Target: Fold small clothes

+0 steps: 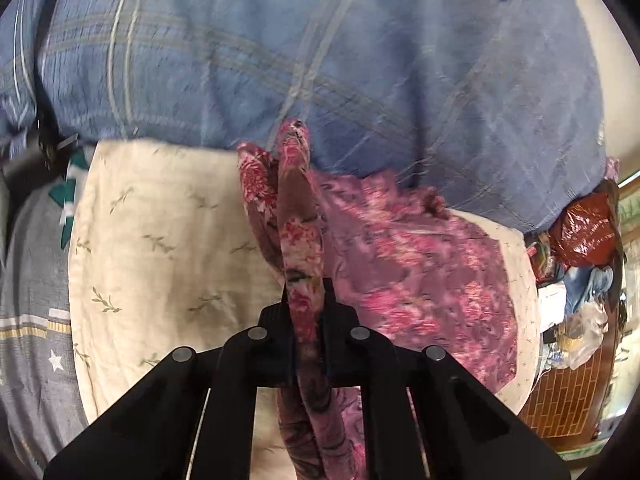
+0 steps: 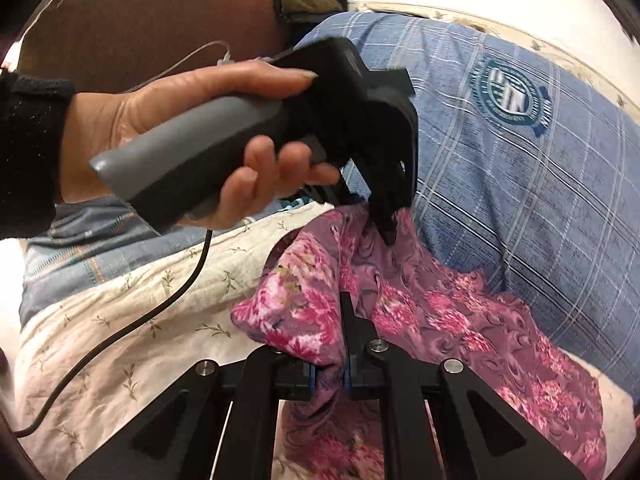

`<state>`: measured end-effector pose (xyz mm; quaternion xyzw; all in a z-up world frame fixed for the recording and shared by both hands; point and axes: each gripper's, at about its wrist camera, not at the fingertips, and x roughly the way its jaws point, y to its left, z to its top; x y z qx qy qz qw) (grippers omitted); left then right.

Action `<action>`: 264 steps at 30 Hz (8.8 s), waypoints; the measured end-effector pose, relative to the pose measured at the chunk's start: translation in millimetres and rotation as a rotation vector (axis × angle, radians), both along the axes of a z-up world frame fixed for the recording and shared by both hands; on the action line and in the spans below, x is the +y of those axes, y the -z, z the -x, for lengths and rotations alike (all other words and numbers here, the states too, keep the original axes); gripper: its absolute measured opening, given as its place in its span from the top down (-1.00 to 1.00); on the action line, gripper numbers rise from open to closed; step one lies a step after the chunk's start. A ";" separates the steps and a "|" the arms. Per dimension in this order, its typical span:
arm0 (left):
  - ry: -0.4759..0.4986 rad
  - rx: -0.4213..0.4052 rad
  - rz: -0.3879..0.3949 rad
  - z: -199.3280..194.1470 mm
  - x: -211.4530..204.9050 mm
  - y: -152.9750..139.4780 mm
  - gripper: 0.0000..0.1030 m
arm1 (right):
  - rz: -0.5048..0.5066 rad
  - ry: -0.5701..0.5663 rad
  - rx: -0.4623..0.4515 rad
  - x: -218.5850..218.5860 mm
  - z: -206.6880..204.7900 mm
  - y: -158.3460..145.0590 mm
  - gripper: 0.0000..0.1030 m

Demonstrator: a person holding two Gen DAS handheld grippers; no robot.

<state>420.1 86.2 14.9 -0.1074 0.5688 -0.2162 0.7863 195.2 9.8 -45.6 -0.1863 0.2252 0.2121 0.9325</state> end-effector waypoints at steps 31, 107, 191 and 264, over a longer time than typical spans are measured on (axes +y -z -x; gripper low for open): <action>0.172 0.014 -0.161 50.9 -276.2 32.1 0.75 | -0.578 0.344 0.361 -276.3 46.9 21.6 0.67; 0.013 -0.030 -0.067 149.6 -155.4 18.7 -0.48 | -0.912 0.339 0.687 -400.8 -8.7 30.8 0.84; -0.028 -0.042 -0.144 143.4 -138.6 -14.4 -1.00 | -0.807 0.457 0.419 -426.7 16.9 -14.1 -0.32; -0.028 -0.079 -0.177 157.6 -85.7 5.1 -0.49 | -0.494 0.379 0.406 -288.4 8.8 26.1 0.79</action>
